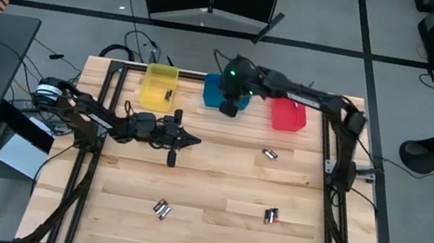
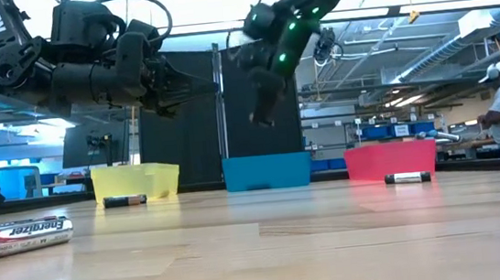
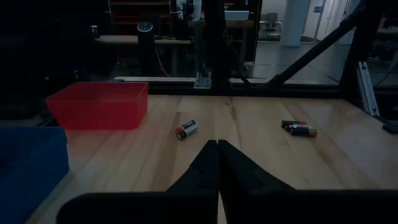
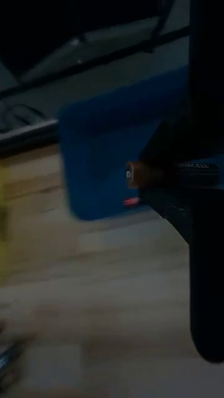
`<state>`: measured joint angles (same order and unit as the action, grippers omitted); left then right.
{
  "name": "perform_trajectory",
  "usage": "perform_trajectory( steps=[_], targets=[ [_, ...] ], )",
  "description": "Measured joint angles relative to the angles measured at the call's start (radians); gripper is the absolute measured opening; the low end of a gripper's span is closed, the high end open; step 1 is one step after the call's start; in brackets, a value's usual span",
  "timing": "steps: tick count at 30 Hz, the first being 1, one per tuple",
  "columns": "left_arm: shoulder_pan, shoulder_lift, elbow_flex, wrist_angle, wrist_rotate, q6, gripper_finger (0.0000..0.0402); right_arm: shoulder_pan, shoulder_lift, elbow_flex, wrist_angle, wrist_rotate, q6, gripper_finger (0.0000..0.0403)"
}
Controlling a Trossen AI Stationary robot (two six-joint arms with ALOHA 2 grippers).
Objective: Sort batteries
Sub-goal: Put the black battery into the yellow bin
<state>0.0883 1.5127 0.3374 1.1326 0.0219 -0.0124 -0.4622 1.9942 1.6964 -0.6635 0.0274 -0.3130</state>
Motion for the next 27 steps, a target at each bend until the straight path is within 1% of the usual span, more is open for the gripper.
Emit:
perform_trajectory(
  steps=[5,8,11,16,20,24,27],
  targets=[
    [0.0,-0.002,0.0,-0.001,0.002,0.001,0.0005,-0.047,0.154,0.159,-0.178,-0.002,-0.053,0.0055],
    [0.0,-0.002,0.0,-0.001,0.01,0.005,0.0005,-0.061,0.183,0.198,-0.225,-0.002,-0.057,0.0055],
    [0.0,-0.002,0.0,-0.001,0.01,0.0,0.0005,-0.065,0.174,0.2,-0.29,0.003,-0.066,0.0055],
    [0.0,-0.002,0.0,-0.002,0.01,-0.018,0.0005,-0.074,0.053,0.201,-0.42,0.017,-0.029,0.0055],
    [0.004,-0.002,0.0,-0.001,0.006,-0.019,0.0005,-0.102,-0.059,0.157,-0.452,0.022,0.013,0.0055],
    [0.027,-0.002,0.0,0.004,-0.047,-0.026,0.0005,-0.143,-0.179,0.061,-0.428,0.022,0.058,0.0055],
    [0.06,-0.003,0.0,0.035,-0.051,-0.048,0.0005,-0.175,-0.242,-0.032,-0.375,0.021,0.086,0.0055]
  ],
)
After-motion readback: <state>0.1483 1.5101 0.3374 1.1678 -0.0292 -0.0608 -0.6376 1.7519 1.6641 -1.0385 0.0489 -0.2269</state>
